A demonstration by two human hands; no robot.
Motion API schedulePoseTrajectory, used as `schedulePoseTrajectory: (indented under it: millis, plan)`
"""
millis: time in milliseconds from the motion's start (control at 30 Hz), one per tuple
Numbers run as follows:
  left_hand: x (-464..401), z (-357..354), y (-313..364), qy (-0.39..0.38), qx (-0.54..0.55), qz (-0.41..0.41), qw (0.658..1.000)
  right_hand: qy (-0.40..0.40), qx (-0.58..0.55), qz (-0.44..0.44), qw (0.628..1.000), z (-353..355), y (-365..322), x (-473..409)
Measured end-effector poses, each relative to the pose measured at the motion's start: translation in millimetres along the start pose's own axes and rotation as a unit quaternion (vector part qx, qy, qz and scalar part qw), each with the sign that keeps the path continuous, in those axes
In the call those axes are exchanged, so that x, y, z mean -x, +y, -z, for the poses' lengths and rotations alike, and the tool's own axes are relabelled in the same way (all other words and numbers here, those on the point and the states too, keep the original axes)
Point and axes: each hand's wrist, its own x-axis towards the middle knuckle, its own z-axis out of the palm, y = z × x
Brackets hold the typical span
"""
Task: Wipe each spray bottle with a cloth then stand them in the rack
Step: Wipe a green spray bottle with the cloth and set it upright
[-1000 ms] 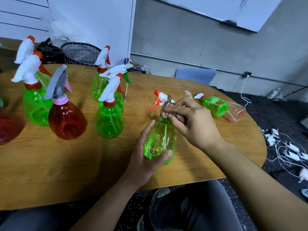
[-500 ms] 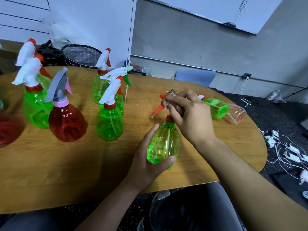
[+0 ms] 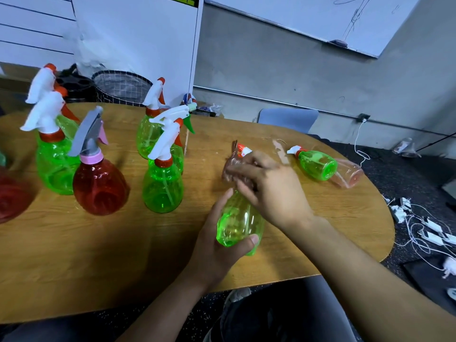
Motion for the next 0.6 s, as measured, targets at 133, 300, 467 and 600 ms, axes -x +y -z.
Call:
schedulePoseTrajectory:
  millis: [133,300,467,600]
  plan:
    - [2.9,1.1,1.0,-0.025,-0.01,-0.02,0.999,0.092,-0.024,-0.125,0.988,8.8,26.9,-4.3]
    - [1.1,0.8,0.5,-0.01,-0.002,-0.014,1.0,-0.003,-0.086,-0.05,0.995,6.9,26.0,15.7]
    - [1.8,-0.2,1.1,-0.017,-0.003,-0.016,1.0,0.034,-0.085,-0.088,0.992,12.4,41.6,19.6]
    - [0.6,2.1,1.6,-0.011,-0.006,-0.014,1.0,-0.016,-0.085,-0.04,0.995,12.2,42.4,16.9]
